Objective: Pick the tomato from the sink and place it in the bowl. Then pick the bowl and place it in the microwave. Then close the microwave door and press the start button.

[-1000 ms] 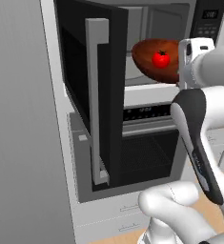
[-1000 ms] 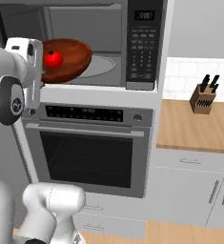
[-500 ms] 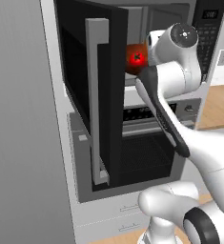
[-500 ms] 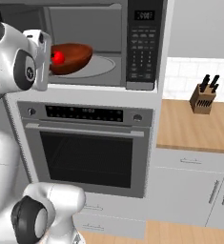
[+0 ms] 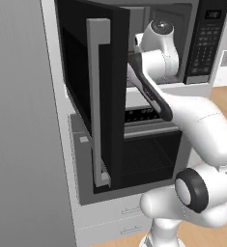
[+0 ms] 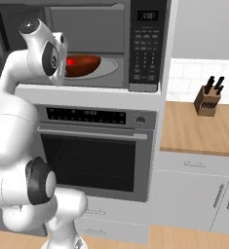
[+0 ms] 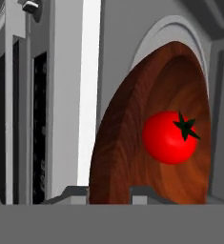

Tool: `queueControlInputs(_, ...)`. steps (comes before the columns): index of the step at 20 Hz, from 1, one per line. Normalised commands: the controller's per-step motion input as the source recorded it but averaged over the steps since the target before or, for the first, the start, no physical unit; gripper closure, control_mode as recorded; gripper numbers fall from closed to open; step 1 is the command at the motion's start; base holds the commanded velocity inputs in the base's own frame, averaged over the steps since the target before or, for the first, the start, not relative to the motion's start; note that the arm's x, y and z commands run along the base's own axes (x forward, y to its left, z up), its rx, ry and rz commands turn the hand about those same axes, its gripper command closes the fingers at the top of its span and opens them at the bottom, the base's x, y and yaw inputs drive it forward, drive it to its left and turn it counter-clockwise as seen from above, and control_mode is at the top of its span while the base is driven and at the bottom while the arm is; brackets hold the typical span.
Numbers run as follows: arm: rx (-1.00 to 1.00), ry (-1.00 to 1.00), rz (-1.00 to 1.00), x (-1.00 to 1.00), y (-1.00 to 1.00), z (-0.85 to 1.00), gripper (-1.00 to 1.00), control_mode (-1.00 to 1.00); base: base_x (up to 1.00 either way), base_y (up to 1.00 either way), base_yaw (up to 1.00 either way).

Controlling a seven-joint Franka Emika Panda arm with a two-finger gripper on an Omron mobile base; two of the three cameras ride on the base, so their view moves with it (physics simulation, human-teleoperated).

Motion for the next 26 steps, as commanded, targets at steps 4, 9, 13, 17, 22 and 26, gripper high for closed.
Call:
queueControlInputs(4, -0.08, 0.0, 0.07, 0.88, 0.0, -0.32, 1.0, -1.0, 0.0, 0.0, 0.0)
queueControlInputs(9, -0.06, 0.0, 0.04, 0.97, 0.01, -0.16, -1.0, -1.0, 0.0, 0.0, 0.0)
queueControlInputs(13, -0.02, 0.0, 0.04, 0.4, 0.0, -0.01, -1.0, -1.0, 0.0, 0.0, 0.0)
queueControlInputs(17, 0.0, 0.0, 0.1, -0.89, 0.0, -0.01, -1.0, -1.0, 0.0, 0.0, 0.0)
queueControlInputs(22, 0.0, 0.0, 0.13, -1.0, 0.0, -0.12, -1.0, -1.0, 0.0, 0.0, 0.0)
queueControlInputs(26, 0.0, -0.08, 0.06, -1.0, 0.0, 0.03, -1.0, -1.0, 0.0, 0.0, 0.0)
